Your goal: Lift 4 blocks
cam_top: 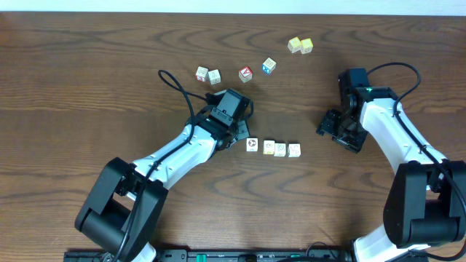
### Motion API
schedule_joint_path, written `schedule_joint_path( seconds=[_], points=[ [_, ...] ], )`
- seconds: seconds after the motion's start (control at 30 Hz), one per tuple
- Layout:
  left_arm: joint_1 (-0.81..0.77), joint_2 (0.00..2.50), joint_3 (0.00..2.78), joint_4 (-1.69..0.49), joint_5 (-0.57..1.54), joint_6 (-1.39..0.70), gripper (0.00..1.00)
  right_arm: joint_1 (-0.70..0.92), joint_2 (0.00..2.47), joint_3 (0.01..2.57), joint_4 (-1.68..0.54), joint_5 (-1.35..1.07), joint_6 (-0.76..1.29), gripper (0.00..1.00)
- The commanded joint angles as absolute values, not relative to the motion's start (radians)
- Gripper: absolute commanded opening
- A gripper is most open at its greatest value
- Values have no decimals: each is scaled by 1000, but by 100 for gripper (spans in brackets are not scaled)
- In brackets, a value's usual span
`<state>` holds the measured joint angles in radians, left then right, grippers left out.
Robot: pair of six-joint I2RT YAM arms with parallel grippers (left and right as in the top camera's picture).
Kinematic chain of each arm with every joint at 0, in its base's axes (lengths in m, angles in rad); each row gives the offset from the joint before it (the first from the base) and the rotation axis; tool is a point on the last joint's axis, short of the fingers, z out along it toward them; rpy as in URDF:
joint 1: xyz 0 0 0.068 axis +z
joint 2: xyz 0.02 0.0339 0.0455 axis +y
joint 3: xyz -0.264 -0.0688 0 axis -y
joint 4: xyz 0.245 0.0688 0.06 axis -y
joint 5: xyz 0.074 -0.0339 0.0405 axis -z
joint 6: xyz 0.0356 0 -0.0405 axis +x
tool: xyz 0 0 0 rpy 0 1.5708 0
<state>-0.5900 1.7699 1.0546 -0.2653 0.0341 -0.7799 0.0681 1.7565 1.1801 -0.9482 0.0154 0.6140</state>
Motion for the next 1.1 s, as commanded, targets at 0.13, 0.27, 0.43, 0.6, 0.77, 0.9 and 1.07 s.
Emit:
schedule_joint_path(
  seconds=[0.13,0.27,0.43,0.6,0.77,0.9,1.07],
  points=[
    [-588,1824,1051,-262,41,-700,7,74,1736,1175,-954,25,612,72],
    [-564,1780,1056,-279,41,-620,7,74,1736,1175,-965,25,612,75],
    [-502,1684,1058,-316,41,-621,7,74,1736,1175,-980,25,612,79],
    [-422,1610,1058,-423,42,-639,8,74,1736,1175,-978,26,612,82],
    [-355,1604,1053,-500,99,-720,7,74,1736,1175,-971,25,612,61],
    [-362,1638,1049,-498,161,-719,7,74,1736,1175,-960,22,612,35],
    [-410,1714,1049,-452,204,-719,7,74,1736,1175,-961,20,612,16]
  ],
)
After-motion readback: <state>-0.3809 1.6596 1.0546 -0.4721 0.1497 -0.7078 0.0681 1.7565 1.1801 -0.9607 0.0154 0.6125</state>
